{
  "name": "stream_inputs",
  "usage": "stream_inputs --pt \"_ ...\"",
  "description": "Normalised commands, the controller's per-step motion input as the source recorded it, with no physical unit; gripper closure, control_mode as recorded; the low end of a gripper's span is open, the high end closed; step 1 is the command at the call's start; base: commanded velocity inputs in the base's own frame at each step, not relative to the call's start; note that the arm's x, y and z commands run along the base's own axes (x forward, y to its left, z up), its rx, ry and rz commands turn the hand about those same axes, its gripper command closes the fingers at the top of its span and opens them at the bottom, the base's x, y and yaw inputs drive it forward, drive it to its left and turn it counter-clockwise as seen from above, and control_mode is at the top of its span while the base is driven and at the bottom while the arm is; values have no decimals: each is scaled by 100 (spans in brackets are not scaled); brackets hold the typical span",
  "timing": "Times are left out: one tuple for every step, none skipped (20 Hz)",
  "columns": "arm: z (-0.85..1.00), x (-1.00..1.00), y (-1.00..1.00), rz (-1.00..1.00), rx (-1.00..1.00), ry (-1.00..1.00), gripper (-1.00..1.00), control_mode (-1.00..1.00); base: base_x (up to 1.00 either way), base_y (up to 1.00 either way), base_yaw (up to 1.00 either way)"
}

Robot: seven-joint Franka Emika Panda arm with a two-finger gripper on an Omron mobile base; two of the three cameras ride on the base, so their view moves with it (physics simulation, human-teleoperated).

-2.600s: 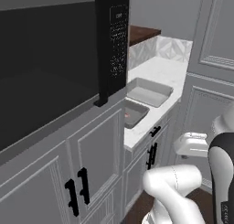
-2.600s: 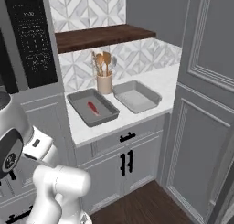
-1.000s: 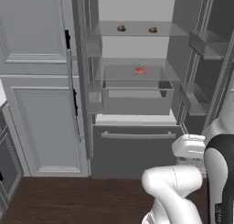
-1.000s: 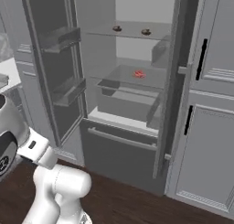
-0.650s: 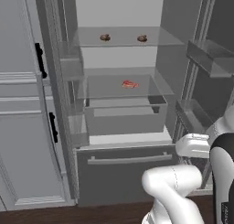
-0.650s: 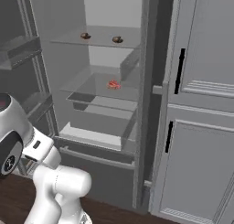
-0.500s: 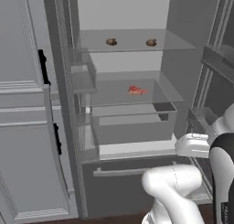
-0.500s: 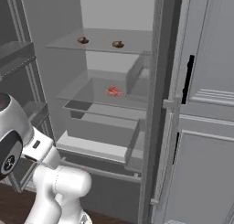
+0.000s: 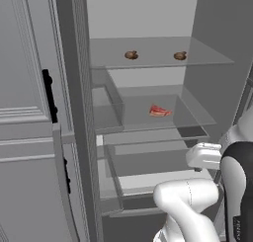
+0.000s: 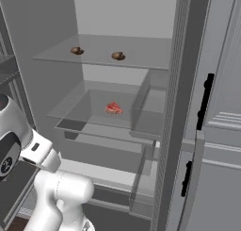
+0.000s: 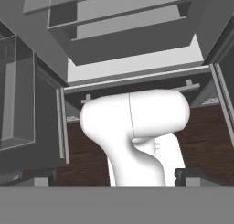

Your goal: Place one mushroom and one steak in each tupperware on the nearby counter, to pack two identical lunches.

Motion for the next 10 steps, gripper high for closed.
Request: stream_inputs --pt "0 0 0 0 0 0 -100 100 14 0 -6" --pt "0 0 0 0 0 0 -100 100 1 0 -3" --pt "0 0 0 0 0 0 -100 100 0 0 -2" --pt "0 0 0 0 0 0 -100 100 1 0 0" --pt "0 0 0 0 0 0 -100 100 0 0 0" --pt "0 0 0 0 0 0 -100 100 0 0 0" --pt "0 0 0 0 0 0 -100 100 0 0 0" --pt "0 0 0 0 0 0 -100 100 0 0 0" --pt "0 0 0 0 0 0 -100 100 0 0 0" --pt "0 0 0 0 0 0 -100 100 -22 8 0"
